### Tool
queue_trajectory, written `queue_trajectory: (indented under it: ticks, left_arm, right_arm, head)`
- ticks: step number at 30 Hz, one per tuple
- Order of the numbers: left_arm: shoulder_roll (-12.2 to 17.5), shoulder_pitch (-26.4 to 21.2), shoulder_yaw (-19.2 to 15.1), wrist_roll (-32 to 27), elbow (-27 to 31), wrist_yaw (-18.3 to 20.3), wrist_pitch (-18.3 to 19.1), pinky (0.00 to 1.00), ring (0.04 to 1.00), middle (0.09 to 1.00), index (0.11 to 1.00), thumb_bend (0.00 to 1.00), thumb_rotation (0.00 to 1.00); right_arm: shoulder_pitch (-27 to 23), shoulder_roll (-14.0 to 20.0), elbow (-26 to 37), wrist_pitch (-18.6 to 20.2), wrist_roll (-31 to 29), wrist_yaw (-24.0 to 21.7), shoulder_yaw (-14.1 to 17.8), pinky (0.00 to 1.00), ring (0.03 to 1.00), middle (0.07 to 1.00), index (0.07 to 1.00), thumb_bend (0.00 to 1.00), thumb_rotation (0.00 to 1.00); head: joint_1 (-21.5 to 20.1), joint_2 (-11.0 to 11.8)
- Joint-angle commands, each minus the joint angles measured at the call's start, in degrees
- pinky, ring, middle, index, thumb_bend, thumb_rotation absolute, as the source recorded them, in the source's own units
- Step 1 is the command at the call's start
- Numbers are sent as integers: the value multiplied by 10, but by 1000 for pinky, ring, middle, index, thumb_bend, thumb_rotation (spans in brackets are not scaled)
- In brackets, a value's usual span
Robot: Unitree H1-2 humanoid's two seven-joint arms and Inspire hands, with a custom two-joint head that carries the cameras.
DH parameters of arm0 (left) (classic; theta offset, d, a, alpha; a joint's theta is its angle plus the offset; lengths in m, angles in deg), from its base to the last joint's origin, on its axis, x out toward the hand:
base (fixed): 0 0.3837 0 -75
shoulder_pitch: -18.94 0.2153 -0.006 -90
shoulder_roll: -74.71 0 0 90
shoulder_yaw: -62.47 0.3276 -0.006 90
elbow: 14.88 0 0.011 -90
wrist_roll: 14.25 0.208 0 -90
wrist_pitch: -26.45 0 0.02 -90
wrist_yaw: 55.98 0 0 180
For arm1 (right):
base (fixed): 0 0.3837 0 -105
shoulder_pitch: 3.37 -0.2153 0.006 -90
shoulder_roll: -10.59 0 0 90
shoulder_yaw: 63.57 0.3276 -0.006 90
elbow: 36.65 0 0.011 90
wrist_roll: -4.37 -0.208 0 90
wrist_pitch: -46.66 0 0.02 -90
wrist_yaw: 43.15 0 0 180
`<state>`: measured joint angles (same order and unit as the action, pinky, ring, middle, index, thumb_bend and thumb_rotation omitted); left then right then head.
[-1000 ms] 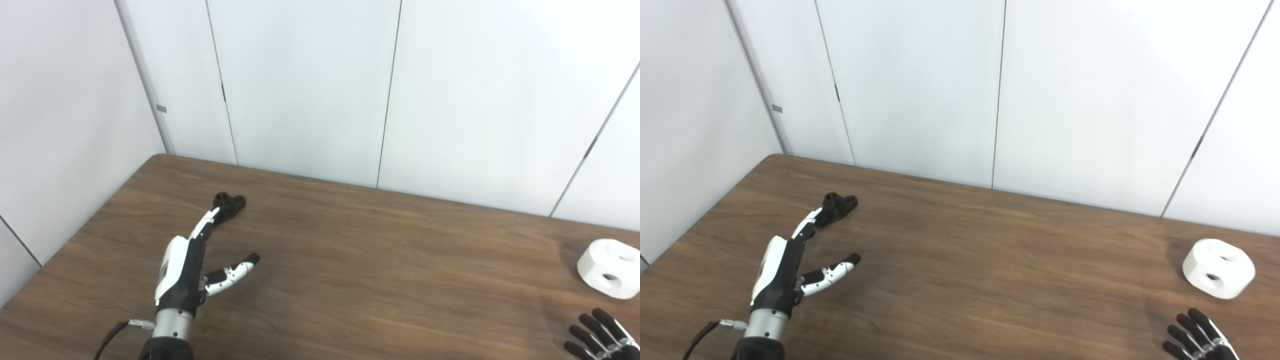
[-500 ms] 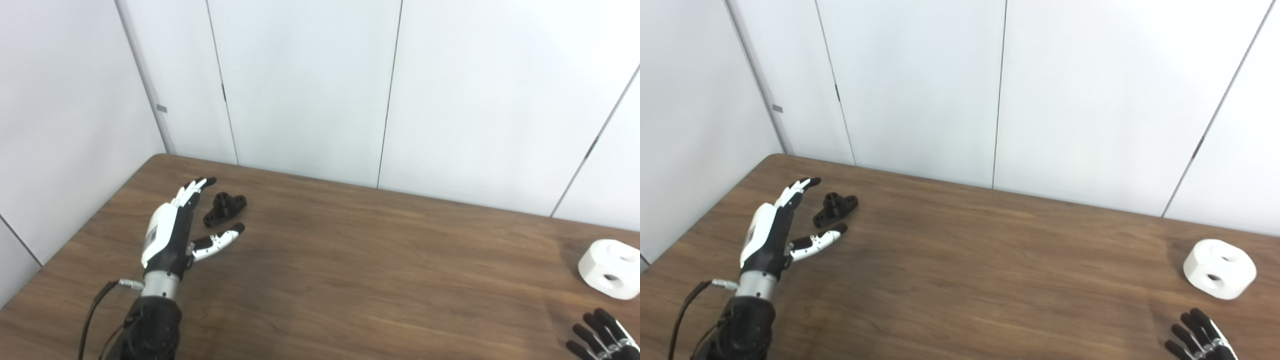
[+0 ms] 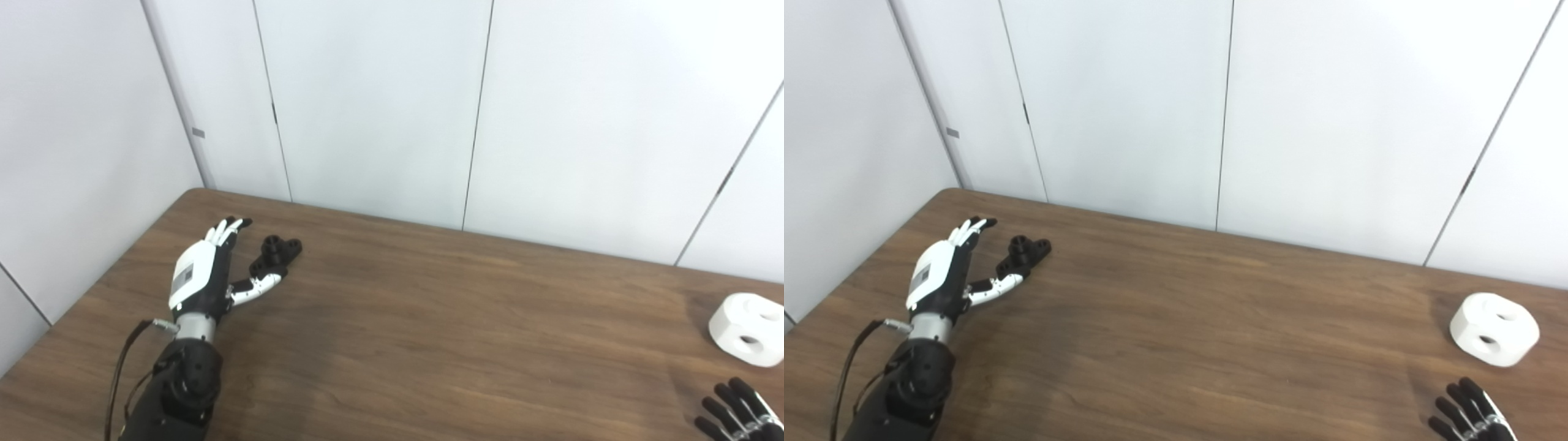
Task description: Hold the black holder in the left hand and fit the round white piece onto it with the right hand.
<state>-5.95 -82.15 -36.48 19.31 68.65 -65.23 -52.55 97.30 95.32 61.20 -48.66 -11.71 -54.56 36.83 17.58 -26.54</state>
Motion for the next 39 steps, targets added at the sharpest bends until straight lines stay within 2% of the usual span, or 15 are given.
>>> queue_trajectory:
  ticks: [1,7,33,39]
  left_arm:
    - [23,-31,5,17,2,-8,12,1000,1000,985,905,800,383]
    - [33,-48,20,13,-32,-10,31,1000,1000,975,887,823,373]
    - [38,-99,41,-2,-105,-12,70,1000,1000,958,848,829,317]
    - [51,-107,55,0,-118,-8,78,1000,1000,954,819,815,324]
  right_arm:
    - [38,-6,-52,-16,-3,-6,-4,865,888,913,914,853,829]
    - [38,-5,-48,-8,1,-2,-4,913,898,921,928,863,846]
    - [46,-3,-36,-7,2,-2,-10,945,943,921,939,834,857]
    - [45,-3,-41,-18,-1,-9,-15,999,974,970,976,808,903]
  head:
    - [0,0]
    - [2,-4]
    - [-6,-14]
    - [-9,-15]
